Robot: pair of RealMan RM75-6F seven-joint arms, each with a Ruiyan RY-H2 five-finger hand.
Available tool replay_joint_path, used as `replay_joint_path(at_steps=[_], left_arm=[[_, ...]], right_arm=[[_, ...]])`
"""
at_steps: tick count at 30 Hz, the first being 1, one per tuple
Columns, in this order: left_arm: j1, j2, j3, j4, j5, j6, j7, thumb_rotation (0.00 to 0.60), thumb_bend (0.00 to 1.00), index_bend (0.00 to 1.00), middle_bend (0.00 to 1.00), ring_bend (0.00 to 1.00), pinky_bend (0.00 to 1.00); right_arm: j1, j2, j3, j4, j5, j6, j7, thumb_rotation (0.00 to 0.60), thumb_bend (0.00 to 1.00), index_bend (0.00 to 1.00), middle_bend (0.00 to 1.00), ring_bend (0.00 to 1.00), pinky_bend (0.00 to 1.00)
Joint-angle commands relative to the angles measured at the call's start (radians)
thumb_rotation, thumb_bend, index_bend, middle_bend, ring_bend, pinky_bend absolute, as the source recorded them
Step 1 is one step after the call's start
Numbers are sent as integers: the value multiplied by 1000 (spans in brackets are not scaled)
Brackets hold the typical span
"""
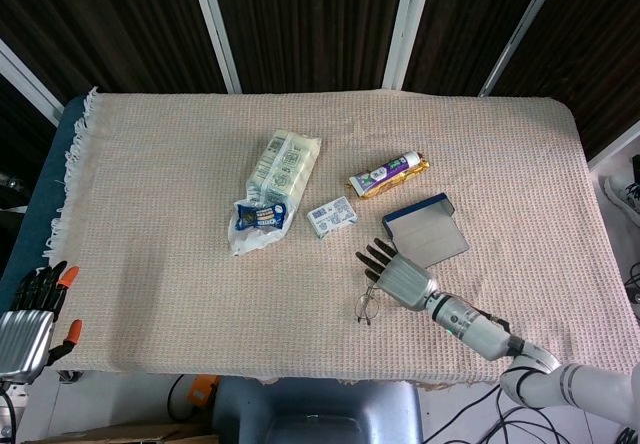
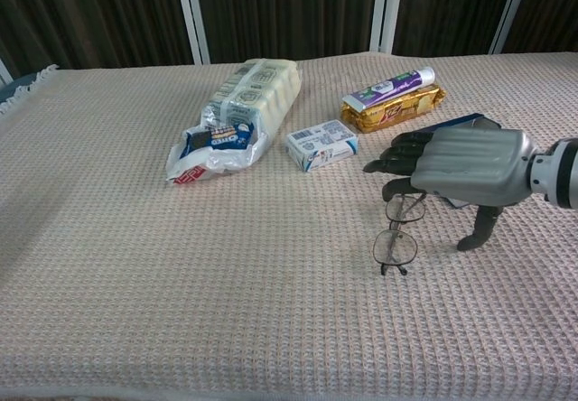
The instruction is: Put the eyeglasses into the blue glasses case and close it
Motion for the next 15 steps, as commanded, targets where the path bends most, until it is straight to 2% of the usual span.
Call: replay_joint_path(at_steps=[1, 9, 15], left_arm=[[1, 1, 1, -1, 3, 3, 0, 600, 410, 0, 0, 0, 52], [1, 0, 2, -3, 3, -1, 7, 600, 409, 0, 0, 0, 52], [4, 3, 3, -5, 7, 5, 6, 600, 410, 0, 0, 0, 52]], right_arm=[[1, 0, 0, -4, 9, 5, 0, 600, 257, 350, 0, 0, 0], [1, 12, -16, -11, 37, 4, -28, 600, 258, 385, 0, 0, 0], [-24, 58, -45, -48, 47, 28, -66, 600, 258, 406, 0, 0, 0]])
